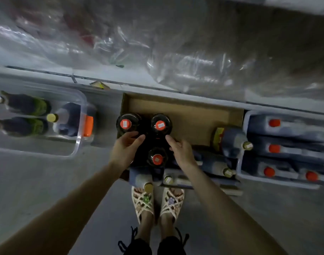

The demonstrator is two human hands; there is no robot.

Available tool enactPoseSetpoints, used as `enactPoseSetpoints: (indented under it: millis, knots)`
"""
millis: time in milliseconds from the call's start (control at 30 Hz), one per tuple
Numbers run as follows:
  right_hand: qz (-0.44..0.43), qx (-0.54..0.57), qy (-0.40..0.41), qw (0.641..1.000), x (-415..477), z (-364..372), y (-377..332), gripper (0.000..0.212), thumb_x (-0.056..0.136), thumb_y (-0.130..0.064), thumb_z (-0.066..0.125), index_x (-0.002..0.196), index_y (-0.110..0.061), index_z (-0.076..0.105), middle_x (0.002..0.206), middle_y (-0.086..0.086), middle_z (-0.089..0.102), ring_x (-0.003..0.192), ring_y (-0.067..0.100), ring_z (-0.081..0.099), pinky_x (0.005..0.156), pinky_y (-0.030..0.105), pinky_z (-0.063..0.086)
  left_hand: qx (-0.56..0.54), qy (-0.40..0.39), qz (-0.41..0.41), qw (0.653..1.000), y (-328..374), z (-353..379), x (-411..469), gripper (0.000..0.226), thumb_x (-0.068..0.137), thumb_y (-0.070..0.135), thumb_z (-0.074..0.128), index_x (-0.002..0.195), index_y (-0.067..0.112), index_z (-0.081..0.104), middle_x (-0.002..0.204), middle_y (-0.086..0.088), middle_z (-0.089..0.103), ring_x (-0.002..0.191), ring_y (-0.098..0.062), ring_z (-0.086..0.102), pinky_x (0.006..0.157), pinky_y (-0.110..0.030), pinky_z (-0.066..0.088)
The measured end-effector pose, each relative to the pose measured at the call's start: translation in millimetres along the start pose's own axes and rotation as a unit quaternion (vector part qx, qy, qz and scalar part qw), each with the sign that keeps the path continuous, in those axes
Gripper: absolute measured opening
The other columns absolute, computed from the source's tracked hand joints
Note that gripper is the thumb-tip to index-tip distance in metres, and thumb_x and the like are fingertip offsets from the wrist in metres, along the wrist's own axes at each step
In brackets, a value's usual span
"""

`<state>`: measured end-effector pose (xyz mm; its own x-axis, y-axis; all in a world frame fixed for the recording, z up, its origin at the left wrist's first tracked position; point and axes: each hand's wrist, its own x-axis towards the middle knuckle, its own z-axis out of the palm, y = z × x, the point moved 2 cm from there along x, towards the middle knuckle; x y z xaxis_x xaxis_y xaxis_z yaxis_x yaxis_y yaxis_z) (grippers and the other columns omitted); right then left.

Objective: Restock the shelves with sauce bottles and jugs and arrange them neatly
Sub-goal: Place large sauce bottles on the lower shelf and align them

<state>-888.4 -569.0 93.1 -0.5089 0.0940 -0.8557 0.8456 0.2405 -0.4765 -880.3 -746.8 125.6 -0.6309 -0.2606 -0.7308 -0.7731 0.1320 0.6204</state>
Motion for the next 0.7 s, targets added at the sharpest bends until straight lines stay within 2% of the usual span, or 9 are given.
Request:
enactPoseSetpoints:
  millis: [67, 167, 233, 300, 467, 600, 700]
  knots:
    - [0.015, 0.006, 0.002, 1.000, 17.6, 8.4, 8.2, 0.067, 0.085, -0.059, 0.061, 0.126, -0.007, 0.052, 0.119, 0.002, 0.064, 0.113, 0.018, 0.058, 0.081, 0.026, 0.039, -0.006, -0.012, -0.007, 1.000, -12.6, 4.4, 15.1, 0.043, 0.085, 0.040, 0.069, 0.119, 0.014, 0.063, 0.095, 0.002, 0.068, 0.094, -0.017, 0.064, 0.092, -0.041, 0.052]
    - [0.022, 0.038, 0.002, 0.999, 43.3, 22.1, 16.2, 0.056, 0.089, -0.047, 0.062, 0.128, -0.008, 0.050, 0.102, -0.007, 0.062, 0.099, 0.012, 0.057, 0.069, 0.018, 0.039, -0.017, -0.027, -0.003, 0.999, -27.0, 9.9, 33.6, 0.040, 0.091, 0.033, 0.063, 0.124, 0.010, 0.060, 0.103, -0.002, 0.068, 0.095, -0.013, 0.065, 0.091, -0.034, 0.052]
    - [0.014, 0.055, 0.001, 0.998, 53.4, 32.8, 18.3, 0.058, 0.088, -0.047, 0.064, 0.133, -0.013, 0.047, 0.106, -0.011, 0.057, 0.105, 0.010, 0.055, 0.078, 0.018, 0.038, -0.018, -0.030, -0.001, 0.999, -31.0, 13.0, 41.1, 0.039, 0.091, 0.031, 0.062, 0.124, 0.009, 0.059, 0.102, -0.002, 0.068, 0.094, -0.011, 0.065, 0.088, -0.030, 0.052]
    - [0.009, 0.066, 0.000, 0.998, 61.6, 40.4, 20.9, 0.067, 0.086, -0.050, 0.065, 0.140, -0.016, 0.045, 0.120, -0.007, 0.057, 0.117, 0.013, 0.053, 0.086, 0.021, 0.036, -0.015, -0.036, -0.001, 0.999, -33.2, 14.4, 47.3, 0.038, 0.092, 0.030, 0.061, 0.124, 0.011, 0.059, 0.099, 0.004, 0.067, 0.094, -0.009, 0.065, 0.084, -0.026, 0.051]
    - [0.003, 0.104, -0.016, 0.994, 76.9, 49.9, 18.8, 0.077, 0.082, -0.058, 0.065, 0.145, -0.022, 0.039, 0.137, -0.005, 0.052, 0.123, 0.014, 0.051, 0.100, 0.030, 0.041, -0.029, -0.029, -0.006, 0.999, -34.9, 11.1, 60.0, 0.035, 0.093, 0.029, 0.059, 0.123, 0.012, 0.059, 0.099, 0.003, 0.066, 0.091, -0.010, 0.063, 0.074, -0.020, 0.049]
    - [0.032, 0.128, -0.015, 0.991, 83.1, 49.4, 12.7, 0.095, 0.080, -0.062, 0.064, 0.154, -0.026, 0.016, 0.155, -0.004, 0.029, 0.140, 0.019, 0.032, 0.111, 0.036, 0.031, -0.033, -0.030, -0.015, 0.999, -31.7, 8.9, 63.1, 0.035, 0.093, 0.031, 0.059, 0.122, 0.013, 0.060, 0.104, -0.001, 0.067, 0.095, -0.012, 0.064, 0.076, -0.022, 0.050]
    - [0.026, 0.166, -0.012, 0.986, 89.0, 51.1, 4.7, 0.104, 0.072, -0.067, 0.070, 0.153, -0.034, 0.014, 0.157, -0.003, 0.027, 0.141, 0.023, 0.032, 0.114, 0.047, 0.030, -0.042, -0.036, -0.023, 0.998, -28.4, 10.0, 64.7, 0.034, 0.093, 0.032, 0.060, 0.121, 0.013, 0.061, 0.101, 0.000, 0.068, 0.092, -0.011, 0.066, 0.075, -0.020, 0.050]
